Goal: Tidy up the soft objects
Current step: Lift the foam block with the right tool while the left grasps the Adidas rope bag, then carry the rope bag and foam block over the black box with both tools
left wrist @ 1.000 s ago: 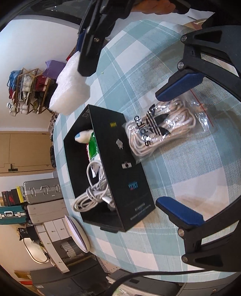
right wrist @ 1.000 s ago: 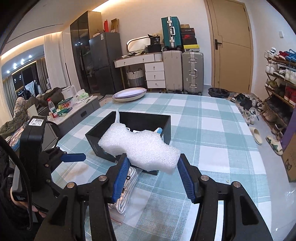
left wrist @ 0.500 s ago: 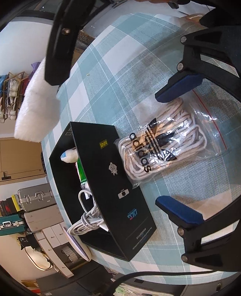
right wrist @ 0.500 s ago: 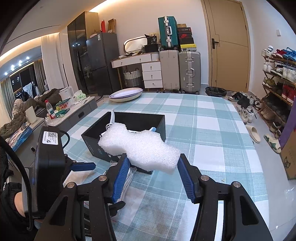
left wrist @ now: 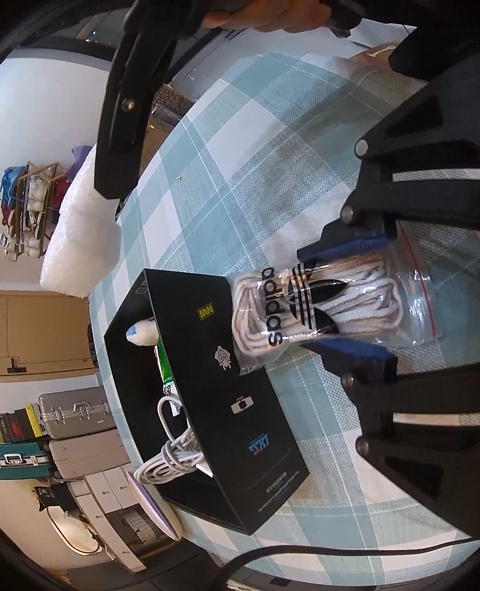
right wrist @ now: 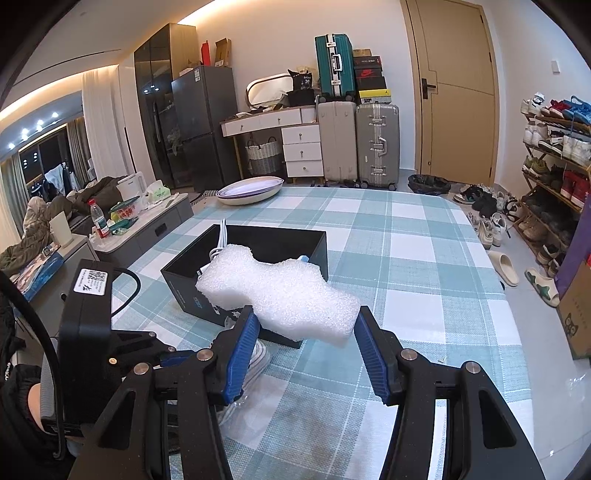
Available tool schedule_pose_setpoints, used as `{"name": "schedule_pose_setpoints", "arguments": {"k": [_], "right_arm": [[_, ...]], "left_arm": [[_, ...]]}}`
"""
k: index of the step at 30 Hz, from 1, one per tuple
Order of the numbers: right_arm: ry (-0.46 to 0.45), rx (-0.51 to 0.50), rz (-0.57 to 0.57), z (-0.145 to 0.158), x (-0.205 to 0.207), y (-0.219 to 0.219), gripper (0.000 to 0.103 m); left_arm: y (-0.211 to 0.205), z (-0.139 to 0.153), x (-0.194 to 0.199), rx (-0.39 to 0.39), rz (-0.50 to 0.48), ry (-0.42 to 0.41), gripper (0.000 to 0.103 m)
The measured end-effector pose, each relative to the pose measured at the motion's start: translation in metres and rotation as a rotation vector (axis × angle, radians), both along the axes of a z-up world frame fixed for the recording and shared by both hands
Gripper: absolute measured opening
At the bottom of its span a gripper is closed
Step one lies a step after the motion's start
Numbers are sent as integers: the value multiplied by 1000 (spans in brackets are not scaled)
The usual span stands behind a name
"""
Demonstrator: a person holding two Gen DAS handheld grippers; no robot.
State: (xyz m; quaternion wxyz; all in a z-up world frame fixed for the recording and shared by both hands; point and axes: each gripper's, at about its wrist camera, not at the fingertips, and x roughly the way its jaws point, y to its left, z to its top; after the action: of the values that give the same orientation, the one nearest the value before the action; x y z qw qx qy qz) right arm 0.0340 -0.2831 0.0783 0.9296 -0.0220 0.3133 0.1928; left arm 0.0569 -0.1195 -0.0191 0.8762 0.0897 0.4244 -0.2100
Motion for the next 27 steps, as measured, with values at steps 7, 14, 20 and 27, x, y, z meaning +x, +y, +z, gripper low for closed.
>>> {"name": "schedule_pose_setpoints", "arguments": {"k": [7,14,20,27], "right_arm": [[-4,2,3,2,0,0,54],[-29,12,3,6,-2,-2,54],[-48,20,-2,8,-3,-1,54],[-49,18,-7,7,-3,1,54]], "left_arm": [[6,5,-9,-18,-23,-18,30],[19,18,-19,-46,-6,-62,30],[36,33,-23,-77,22,-95,30],[55,52,-20,-115,54,-126,30]]}}
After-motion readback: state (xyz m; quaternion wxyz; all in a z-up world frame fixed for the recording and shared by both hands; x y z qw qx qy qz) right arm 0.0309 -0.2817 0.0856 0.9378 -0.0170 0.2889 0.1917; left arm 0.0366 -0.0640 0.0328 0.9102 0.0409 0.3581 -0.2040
